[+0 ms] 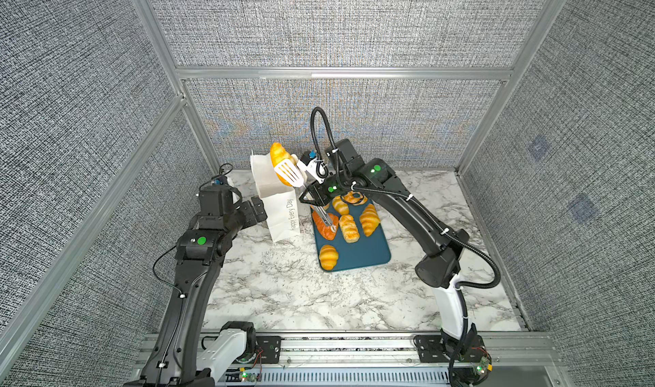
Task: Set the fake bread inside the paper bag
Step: 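Hold the croissant over the bag opening and lower it inside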
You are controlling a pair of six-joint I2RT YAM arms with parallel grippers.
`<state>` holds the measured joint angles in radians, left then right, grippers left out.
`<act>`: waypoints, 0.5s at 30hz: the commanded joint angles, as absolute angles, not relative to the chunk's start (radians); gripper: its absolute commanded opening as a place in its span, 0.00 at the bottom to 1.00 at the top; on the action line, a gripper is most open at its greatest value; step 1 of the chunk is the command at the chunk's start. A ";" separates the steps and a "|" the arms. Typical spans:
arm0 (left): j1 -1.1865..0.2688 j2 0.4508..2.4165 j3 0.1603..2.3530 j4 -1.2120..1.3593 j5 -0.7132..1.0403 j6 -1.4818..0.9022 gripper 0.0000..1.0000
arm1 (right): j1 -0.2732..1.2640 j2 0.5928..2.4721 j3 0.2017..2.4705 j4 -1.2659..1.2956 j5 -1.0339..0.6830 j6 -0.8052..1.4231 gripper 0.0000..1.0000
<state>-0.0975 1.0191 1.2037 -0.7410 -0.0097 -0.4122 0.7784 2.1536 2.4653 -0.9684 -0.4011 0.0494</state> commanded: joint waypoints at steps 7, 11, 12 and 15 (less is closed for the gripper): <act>-0.097 1.026 1.184 -0.698 0.039 -0.428 0.99 | 0.801 2.203 2.527 -0.947 -0.365 0.092 0.32; -0.098 1.029 1.192 -0.683 0.055 -0.430 0.99 | 0.804 2.213 2.527 -0.923 -0.359 0.121 0.33; -0.097 1.030 1.195 -0.680 0.059 -0.428 0.99 | 0.804 2.212 2.526 -0.919 -0.360 0.123 0.33; -0.097 1.037 1.195 -0.677 0.075 -0.428 0.99 | 0.807 2.217 2.526 -0.904 -0.359 0.137 0.34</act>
